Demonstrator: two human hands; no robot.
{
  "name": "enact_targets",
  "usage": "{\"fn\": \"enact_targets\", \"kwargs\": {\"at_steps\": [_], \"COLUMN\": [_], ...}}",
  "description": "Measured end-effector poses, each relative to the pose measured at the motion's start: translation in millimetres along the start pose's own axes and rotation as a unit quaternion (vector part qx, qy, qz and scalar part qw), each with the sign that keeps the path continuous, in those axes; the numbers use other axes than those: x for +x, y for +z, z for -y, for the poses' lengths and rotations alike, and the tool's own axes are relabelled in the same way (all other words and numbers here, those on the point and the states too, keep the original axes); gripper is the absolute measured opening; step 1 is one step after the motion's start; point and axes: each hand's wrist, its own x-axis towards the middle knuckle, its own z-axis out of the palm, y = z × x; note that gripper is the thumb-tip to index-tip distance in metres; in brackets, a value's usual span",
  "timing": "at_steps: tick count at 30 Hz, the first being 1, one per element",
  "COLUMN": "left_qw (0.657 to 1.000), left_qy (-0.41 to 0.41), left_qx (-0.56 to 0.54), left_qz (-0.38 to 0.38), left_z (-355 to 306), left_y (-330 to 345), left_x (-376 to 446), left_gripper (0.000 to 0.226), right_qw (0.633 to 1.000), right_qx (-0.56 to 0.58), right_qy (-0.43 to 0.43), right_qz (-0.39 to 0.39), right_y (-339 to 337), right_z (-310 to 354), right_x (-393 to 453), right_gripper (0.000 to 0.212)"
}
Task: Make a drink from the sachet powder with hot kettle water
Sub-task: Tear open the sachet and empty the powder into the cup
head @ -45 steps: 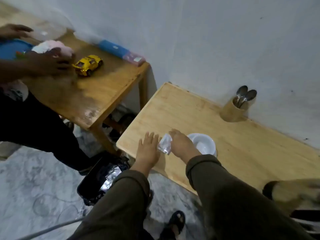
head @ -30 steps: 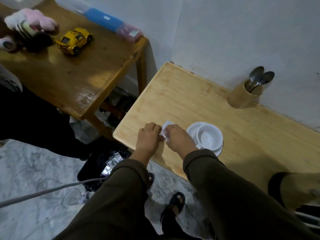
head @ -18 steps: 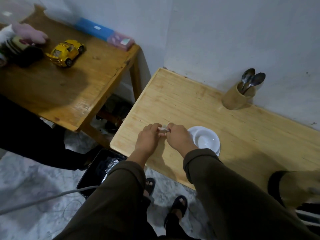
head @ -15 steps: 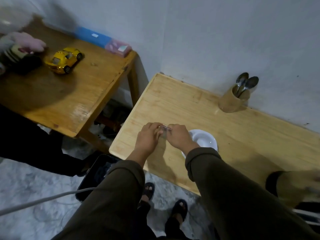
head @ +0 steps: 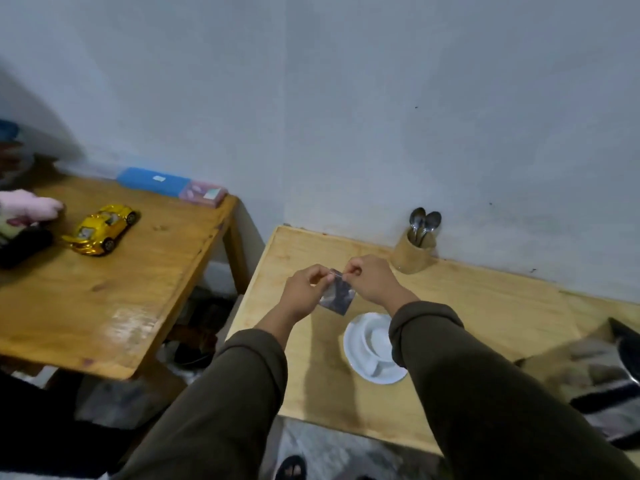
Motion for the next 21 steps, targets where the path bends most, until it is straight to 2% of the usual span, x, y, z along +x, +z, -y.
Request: {"fn": "enact_targets", "kwargs": {"at_steps": [3, 8, 11, 13, 16, 19, 21], "left_qw": [0.997, 0.995, 0.995, 0.993, 0.994, 0.997, 0.997], "left_qy": [-0.023, 0.01, 0.034, 0.021, 0.019, 0.027, 0.04], "left_qx": [-0.065, -0.039, -0.052, -0.084, -0.083, -0.067, -0.062], "left_qz": [0.023, 0.091, 0.082, 0.086, 0.072, 0.03, -0.006], "left_z": [-16.8, -41.2, -55.7, -63.3, -68.8, -77.3, -82.3], "left_y": [3.7, 15.2, 26.4, 32.7, 39.3, 46.4, 50.3], "left_x": [12.8, 25.7, 30.6, 32.2, 36.8, 39.4, 38.2], "left_gripper": [0.018, 0.02, 0.013, 0.011, 0.012, 0.021, 0.02], "right_qw": [1.0, 0.994, 0.994, 0.991, 0.988, 0.986, 0.982], "right_qx": [-0.001, 0.082, 0.06, 0.065, 0.094, 0.067, 0.063], "right_qy": [0.015, 0.044, 0.059, 0.076, 0.094, 0.118, 0.153], "right_qz": [-0.027, -0.066, -0.074, -0.088, -0.085, -0.093, -0.09], "right_y": [-16.6, -43.7, -57.1, -65.3, -72.6, -82.9, -90.8], "right_z": [-1.5, -7.3, -13.7, -18.9, -23.4, -25.7, -30.1], "right_x": [-2.5, -10.2, -9.2, -7.4, -7.5, -9.9, -10.4], "right_gripper": [0.016, 0.014, 0.012, 0.007, 0.027, 0.018, 0.034]}}
